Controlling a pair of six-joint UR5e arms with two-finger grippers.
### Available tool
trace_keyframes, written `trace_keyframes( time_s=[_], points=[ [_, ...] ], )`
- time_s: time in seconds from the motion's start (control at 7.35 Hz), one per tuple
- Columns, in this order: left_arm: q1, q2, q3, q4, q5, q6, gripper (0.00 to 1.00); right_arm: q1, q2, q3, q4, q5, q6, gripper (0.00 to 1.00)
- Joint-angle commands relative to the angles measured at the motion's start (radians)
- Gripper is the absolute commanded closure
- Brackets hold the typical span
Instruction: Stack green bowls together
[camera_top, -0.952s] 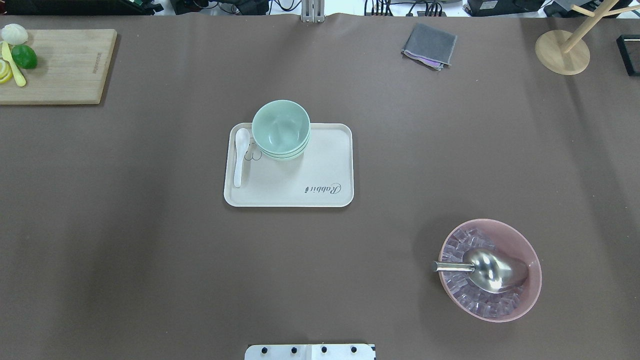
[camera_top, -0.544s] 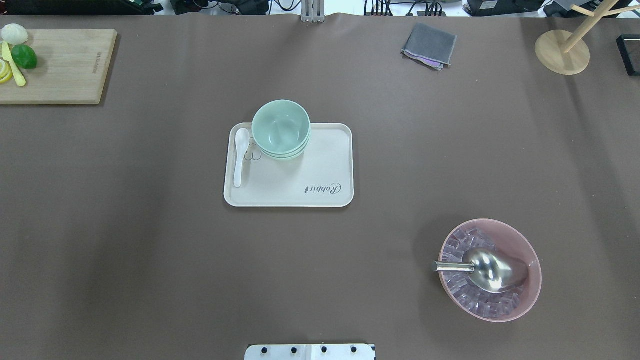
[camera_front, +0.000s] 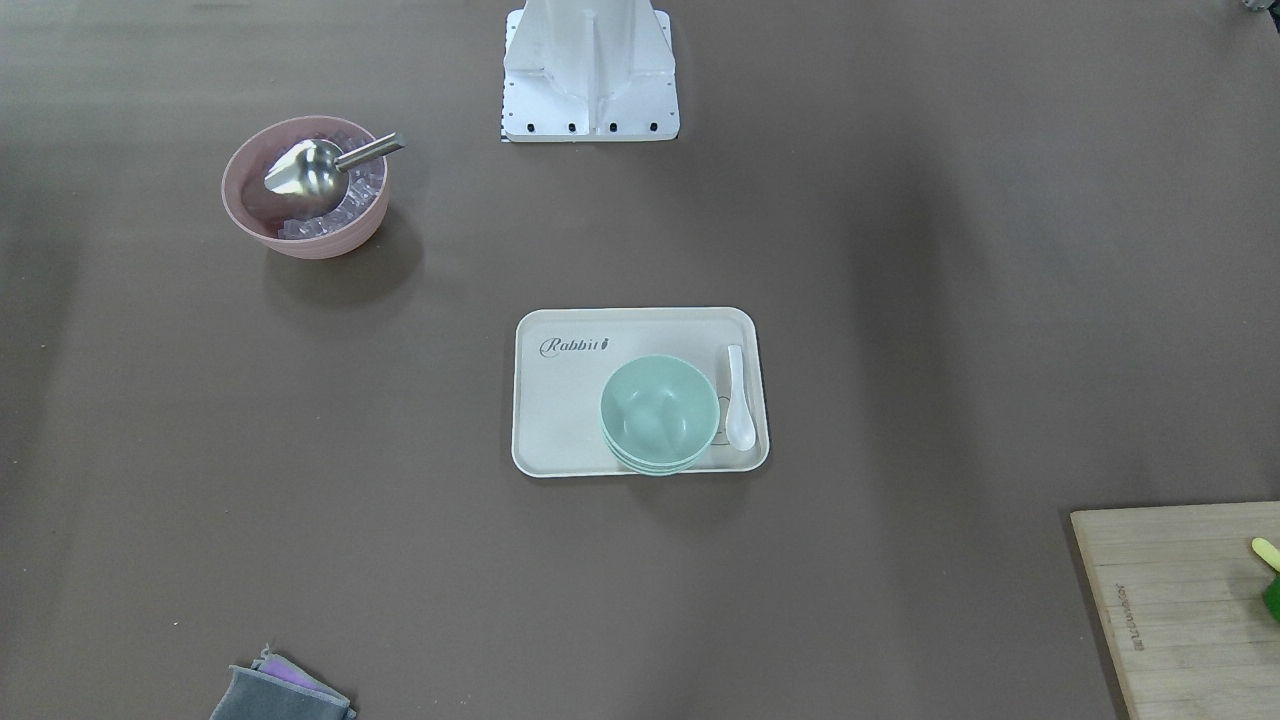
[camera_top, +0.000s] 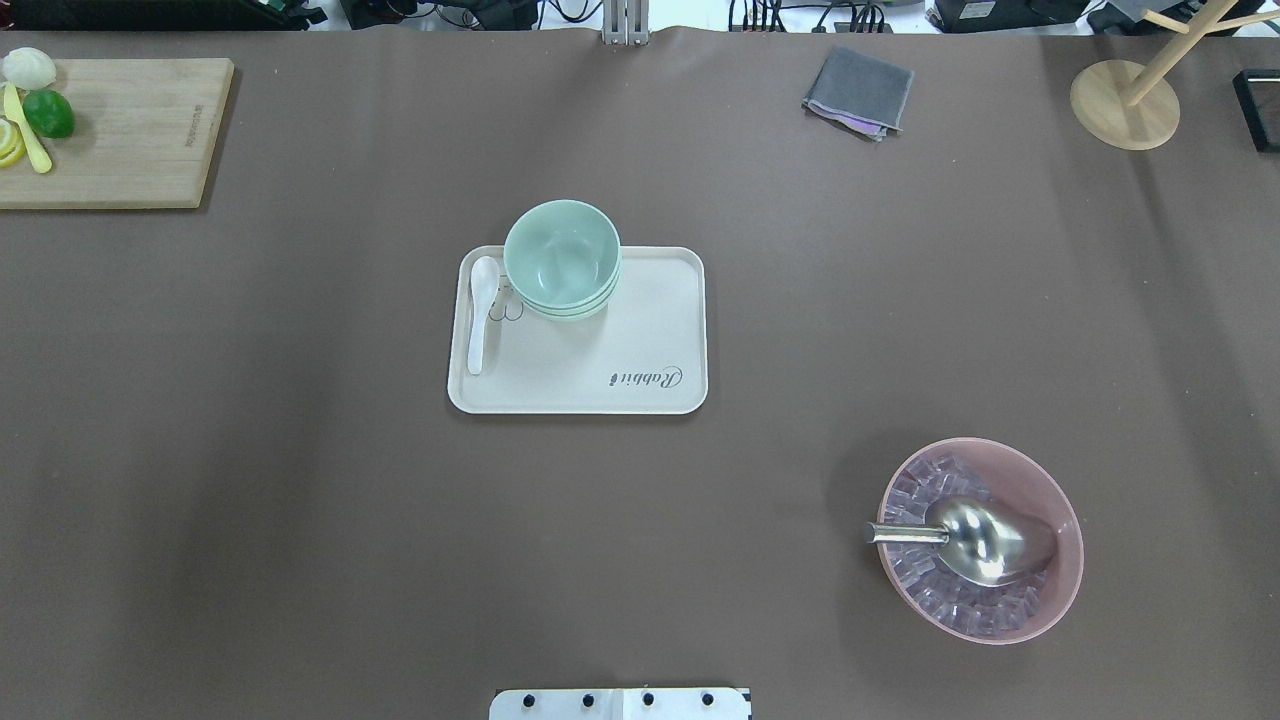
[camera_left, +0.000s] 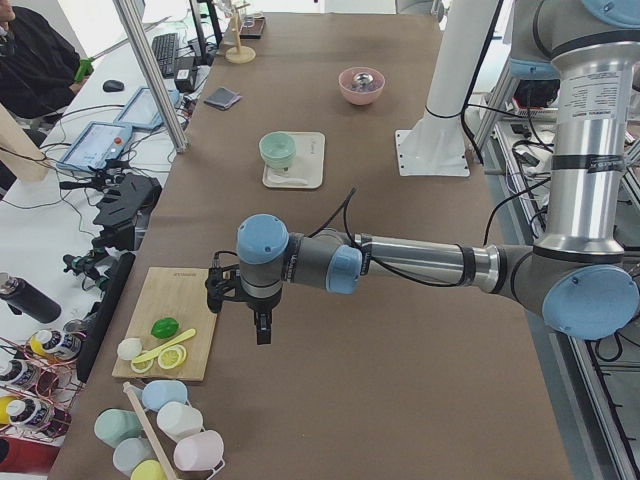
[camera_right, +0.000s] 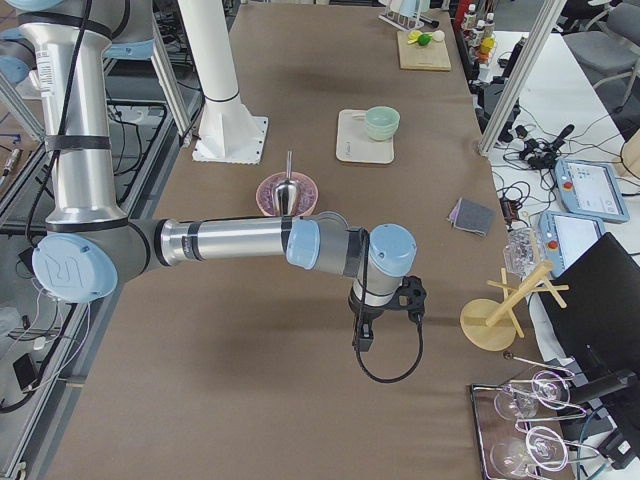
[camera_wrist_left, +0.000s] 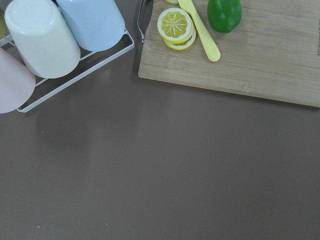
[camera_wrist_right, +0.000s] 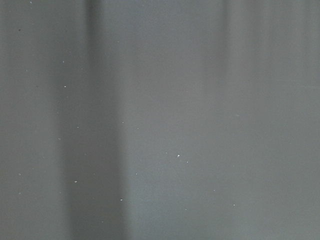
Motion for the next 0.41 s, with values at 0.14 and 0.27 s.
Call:
trace_keyframes(
  time_s=[0.14,0.27],
  points=[
    [0.001,-0.001,0.001,0.000,0.000,-0.002,0.02,0.000,0.002,0.002,0.000,0.001,0.000,0.00],
    [0.001,-0.001,0.001,0.000,0.000,-0.002,0.02,0.000,0.002,0.011,-0.001,-0.001,0.000,0.00]
  ],
)
